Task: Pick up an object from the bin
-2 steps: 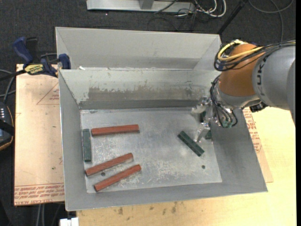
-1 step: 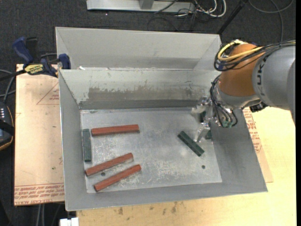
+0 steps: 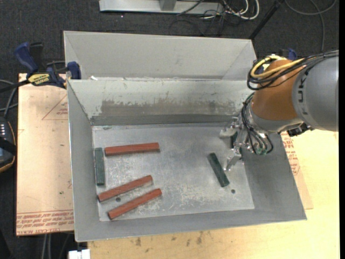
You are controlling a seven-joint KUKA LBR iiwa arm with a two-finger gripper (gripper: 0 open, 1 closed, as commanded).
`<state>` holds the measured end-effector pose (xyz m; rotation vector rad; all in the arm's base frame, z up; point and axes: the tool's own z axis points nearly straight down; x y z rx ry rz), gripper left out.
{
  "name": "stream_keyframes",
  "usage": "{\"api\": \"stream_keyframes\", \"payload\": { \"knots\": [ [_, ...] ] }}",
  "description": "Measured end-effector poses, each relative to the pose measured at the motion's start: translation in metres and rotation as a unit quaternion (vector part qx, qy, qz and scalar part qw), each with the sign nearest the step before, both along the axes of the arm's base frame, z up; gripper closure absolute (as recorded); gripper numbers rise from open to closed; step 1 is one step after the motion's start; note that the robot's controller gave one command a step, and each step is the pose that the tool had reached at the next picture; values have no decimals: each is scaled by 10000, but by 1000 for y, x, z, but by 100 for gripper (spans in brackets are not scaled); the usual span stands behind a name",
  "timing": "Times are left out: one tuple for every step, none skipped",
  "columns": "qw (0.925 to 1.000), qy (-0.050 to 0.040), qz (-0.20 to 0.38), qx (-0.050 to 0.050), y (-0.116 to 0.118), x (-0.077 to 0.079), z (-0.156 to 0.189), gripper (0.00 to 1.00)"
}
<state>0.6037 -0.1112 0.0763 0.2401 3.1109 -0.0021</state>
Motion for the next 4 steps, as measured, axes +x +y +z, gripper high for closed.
{"api": "stream_keyframes", "payload": {
  "knots": [
    [10000, 5, -79, -18, 22, -16, 1, 0],
    [9980, -34, 633, -6, 14, -78, 2, 100],
    [9980, -34, 636, -6, 14, -78, 2, 100],
    [9977, 125, 663, 16, 24, -81, 38, 100]
  ]
}}
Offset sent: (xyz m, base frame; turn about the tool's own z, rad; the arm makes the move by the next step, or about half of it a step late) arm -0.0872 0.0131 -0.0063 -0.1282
